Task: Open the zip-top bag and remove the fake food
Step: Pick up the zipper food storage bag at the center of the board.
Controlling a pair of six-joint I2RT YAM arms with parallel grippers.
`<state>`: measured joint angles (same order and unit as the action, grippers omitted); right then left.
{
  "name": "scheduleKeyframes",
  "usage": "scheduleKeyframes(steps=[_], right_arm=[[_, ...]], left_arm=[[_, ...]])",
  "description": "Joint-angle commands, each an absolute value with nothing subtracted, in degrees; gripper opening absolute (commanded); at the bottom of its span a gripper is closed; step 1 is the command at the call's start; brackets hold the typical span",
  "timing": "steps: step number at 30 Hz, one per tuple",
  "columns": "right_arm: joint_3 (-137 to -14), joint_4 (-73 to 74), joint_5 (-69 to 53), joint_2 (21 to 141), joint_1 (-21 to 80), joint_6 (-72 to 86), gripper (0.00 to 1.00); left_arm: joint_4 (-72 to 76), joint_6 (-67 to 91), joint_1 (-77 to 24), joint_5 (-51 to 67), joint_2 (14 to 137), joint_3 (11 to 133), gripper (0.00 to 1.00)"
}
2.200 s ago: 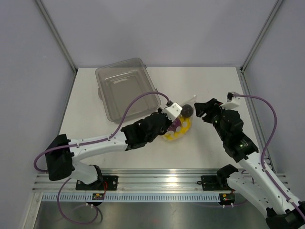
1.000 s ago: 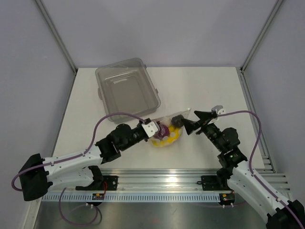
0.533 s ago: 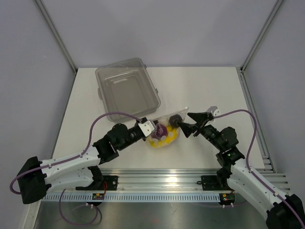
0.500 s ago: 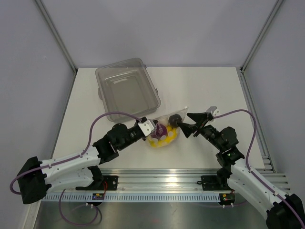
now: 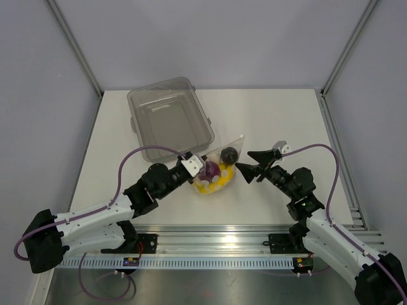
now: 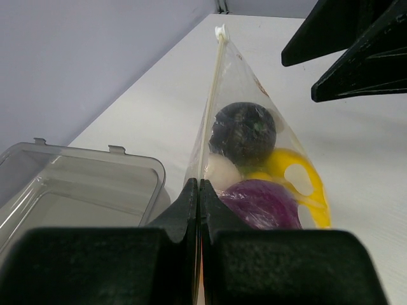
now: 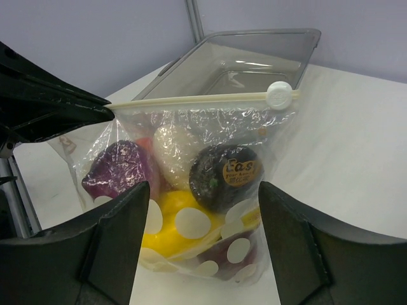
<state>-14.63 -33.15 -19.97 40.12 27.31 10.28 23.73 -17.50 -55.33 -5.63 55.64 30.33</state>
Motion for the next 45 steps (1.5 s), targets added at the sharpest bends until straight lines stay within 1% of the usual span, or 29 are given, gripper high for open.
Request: scheduleKeyframes(steps=[1, 3, 8, 12, 17, 21, 24, 33, 34, 36, 37, 39, 40, 41, 43, 44, 45], right_arm=[[-15.21, -34.98, -16.44, 39.64, 27.16, 10.11, 0.77], [-15.64, -35.33, -16.26, 40.78, 27.07, 10.28, 0.78], [-17.40, -38.67, -18.10, 48.24, 26.54, 10.72, 0.80], [-16.79, -43.15, -20.47, 51.15, 23.83, 12.65, 0.81], [-15.82, -51.23, -28.29, 54.31, 18.82, 18.10, 0.82], [-16.43, -58.26, -35.75, 59.83, 14.42, 22.32, 0.81], [-17.40, -61.78, -39.98, 63.18, 13.97, 23.82, 0.80], [-19.07, -65.30, -42.54, 66.00, 13.71, 24.08, 0.78], [-19.33, -65.65, -43.06, 66.27, 13.62, 24.34, 0.74], [-19.60, -66.70, -43.94, 67.14, 13.62, 24.87, 0.68], [-19.60, -67.23, -44.21, 67.41, 13.71, 25.31, 0.60], [-19.51, -68.02, -44.56, 67.59, 13.62, 25.93, 0.51], [-19.42, -68.03, -44.56, 67.41, 13.62, 26.01, 0.40], [-19.42, -67.85, -44.47, 67.41, 13.62, 25.93, 0.35], [-19.42, -66.80, -44.03, 66.71, 13.62, 25.58, 0.27], [-19.42, -66.27, -44.03, 66.36, 13.71, 25.23, 0.18], [-19.42, -65.31, -44.03, 65.92, 13.62, 25.05, 0.16]], left_arm=[[31.02, -17.75, -55.11, -3.53, 54.32, 29.88, 0.00], [31.20, -18.19, -55.11, -2.99, 54.32, 29.36, 0.00], [32.70, -18.46, -55.11, -2.55, 53.79, 28.13, 0.00], [32.35, -18.28, -55.11, -1.94, 53.18, 27.78, 0.00], [32.43, -18.72, -55.11, -0.79, 53.09, 27.60, 0.00], [32.08, -18.81, -55.11, -0.70, 53.44, 28.04, 0.00], [31.90, -18.72, -55.11, -0.62, 53.26, 27.95, 0.00], [31.73, -18.72, -55.11, -0.35, 53.70, 28.21, 0.00], [31.38, -18.81, -55.11, -0.35, 53.79, 28.39, 0.00], [31.38, -18.81, -55.02, -0.35, 54.05, 28.48, 0.00], [31.38, -18.90, -55.11, -0.35, 54.14, 28.48, 0.00], [31.46, -18.81, -55.11, -0.35, 54.32, 28.56, 0.00], [31.64, -18.63, -55.11, -0.70, 54.23, 28.65, 0.00], [31.64, -18.63, -55.02, -0.96, 54.32, 28.57, 0.00], [31.90, -18.28, -55.11, -1.67, 54.40, 28.56, 0.00], [31.90, -18.19, -55.11, -1.76, 54.40, 28.65, 0.00], [31.90, -18.11, -55.11, -1.93, 54.40, 28.74, 0.00]])
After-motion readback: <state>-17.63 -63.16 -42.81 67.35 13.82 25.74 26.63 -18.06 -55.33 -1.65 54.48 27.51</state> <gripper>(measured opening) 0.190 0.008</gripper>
